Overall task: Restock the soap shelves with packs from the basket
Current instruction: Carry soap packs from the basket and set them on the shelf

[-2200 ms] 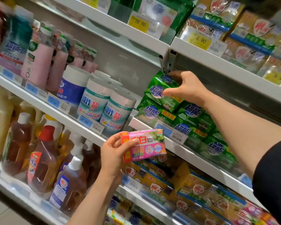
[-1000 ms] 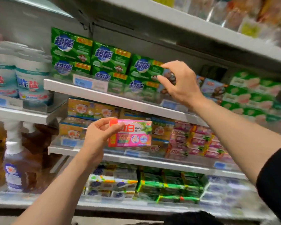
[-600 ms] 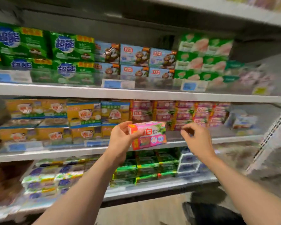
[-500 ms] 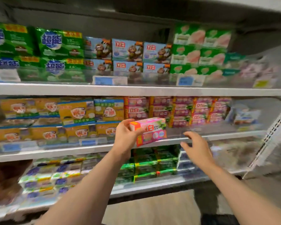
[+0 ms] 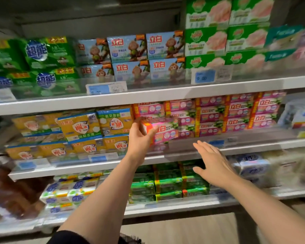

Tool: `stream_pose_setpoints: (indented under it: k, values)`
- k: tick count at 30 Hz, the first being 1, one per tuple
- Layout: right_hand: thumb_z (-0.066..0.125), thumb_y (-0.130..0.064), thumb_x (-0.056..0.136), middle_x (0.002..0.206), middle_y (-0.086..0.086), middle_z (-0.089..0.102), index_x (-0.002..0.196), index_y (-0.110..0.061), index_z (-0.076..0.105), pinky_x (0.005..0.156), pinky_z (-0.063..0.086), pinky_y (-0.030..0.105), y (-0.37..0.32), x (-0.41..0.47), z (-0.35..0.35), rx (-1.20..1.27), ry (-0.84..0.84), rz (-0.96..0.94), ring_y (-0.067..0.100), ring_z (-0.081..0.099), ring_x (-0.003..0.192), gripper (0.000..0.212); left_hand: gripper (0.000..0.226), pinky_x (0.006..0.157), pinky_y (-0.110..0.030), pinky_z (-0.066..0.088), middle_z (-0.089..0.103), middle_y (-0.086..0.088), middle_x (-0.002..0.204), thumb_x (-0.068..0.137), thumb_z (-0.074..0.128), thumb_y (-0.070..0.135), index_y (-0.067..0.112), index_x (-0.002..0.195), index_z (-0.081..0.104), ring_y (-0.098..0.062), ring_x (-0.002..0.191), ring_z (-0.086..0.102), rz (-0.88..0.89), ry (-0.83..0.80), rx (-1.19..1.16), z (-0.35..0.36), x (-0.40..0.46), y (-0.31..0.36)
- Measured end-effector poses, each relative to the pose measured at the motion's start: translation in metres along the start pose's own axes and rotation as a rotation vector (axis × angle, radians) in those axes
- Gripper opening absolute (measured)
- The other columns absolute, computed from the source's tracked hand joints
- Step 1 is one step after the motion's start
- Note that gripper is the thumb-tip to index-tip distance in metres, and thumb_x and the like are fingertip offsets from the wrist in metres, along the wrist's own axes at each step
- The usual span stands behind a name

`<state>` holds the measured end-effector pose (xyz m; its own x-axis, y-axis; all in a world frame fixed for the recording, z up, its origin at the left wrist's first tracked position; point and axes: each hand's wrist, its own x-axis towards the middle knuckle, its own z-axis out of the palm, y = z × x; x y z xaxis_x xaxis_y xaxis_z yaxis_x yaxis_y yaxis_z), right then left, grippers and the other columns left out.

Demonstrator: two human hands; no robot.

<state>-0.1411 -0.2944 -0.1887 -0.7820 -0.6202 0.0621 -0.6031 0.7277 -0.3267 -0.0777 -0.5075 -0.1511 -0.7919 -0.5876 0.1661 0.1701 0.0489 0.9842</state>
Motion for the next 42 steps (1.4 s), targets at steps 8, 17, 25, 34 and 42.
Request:
stream_pose_setpoints:
  k: [8, 17, 25, 34, 42]
  values:
    - [0.057, -0.037, 0.094, 0.156, -0.002, 0.023, 0.152, -0.020, 0.020, 0.115, 0.027, 0.035, 0.021, 0.014, 0.008, 0.019, -0.096, 0.018, 0.018, 0.022, 0.144, 0.071, 0.033, 0.090, -0.038, 0.056, 0.060, 0.001, 0.125, 0.093, 0.062, 0.027, 0.026, 0.125, 0.059, -0.015, 0.109, 0.060, 0.323, 0.030, 0.603, -0.006, 0.008, -0.015]
    - [0.059, -0.037, 0.091, 0.141, 0.005, 0.035, 0.142, -0.015, 0.033, 0.110, 0.032, 0.040, 0.005, 0.038, 0.001, -0.051, 0.175, -0.023, 0.024, 0.029, 0.133, 0.062, 0.050, 0.105, -0.045, 0.037, 0.063, -0.013, 0.119, 0.075, 0.075, 0.013, 0.007, 0.122, 0.061, -0.032, 0.115, 0.053, 0.834, 0.250, 1.412, 0.016, 0.001, -0.043]
    - [0.060, -0.036, 0.091, 0.135, 0.000, 0.040, 0.139, -0.017, 0.032, 0.103, 0.036, 0.033, 0.013, 0.041, 0.008, -0.110, 0.065, -0.040, 0.021, 0.034, 0.126, 0.059, 0.076, 0.120, -0.044, 0.015, 0.039, -0.010, 0.152, 0.084, 0.072, 0.021, 0.015, 0.149, 0.034, -0.027, 0.143, 0.031, 0.803, 0.199, 1.536, 0.001, 0.019, -0.047]
    - [0.060, -0.038, 0.091, 0.139, -0.001, 0.037, 0.141, -0.018, 0.029, 0.103, 0.035, 0.032, 0.015, 0.042, 0.007, -0.099, 0.035, -0.046, 0.021, 0.031, 0.129, 0.062, 0.089, 0.117, -0.038, 0.022, 0.027, -0.017, 0.155, 0.077, 0.067, -0.005, 0.001, 0.151, 0.017, -0.032, 0.143, 0.021, 0.706, 0.208, 1.435, 0.007, 0.013, -0.066]
    - [0.062, -0.041, 0.089, 0.154, 0.000, 0.024, 0.152, -0.017, 0.016, 0.112, 0.026, 0.036, 0.022, 0.036, -0.006, -0.041, -0.067, -0.075, 0.021, 0.017, 0.142, 0.081, 0.071, 0.121, -0.039, 0.004, -0.013, -0.014, 0.159, 0.094, 0.036, -0.001, 0.002, 0.152, -0.006, -0.027, 0.149, -0.007, 0.558, 0.080, 1.300, 0.013, -0.011, -0.079]
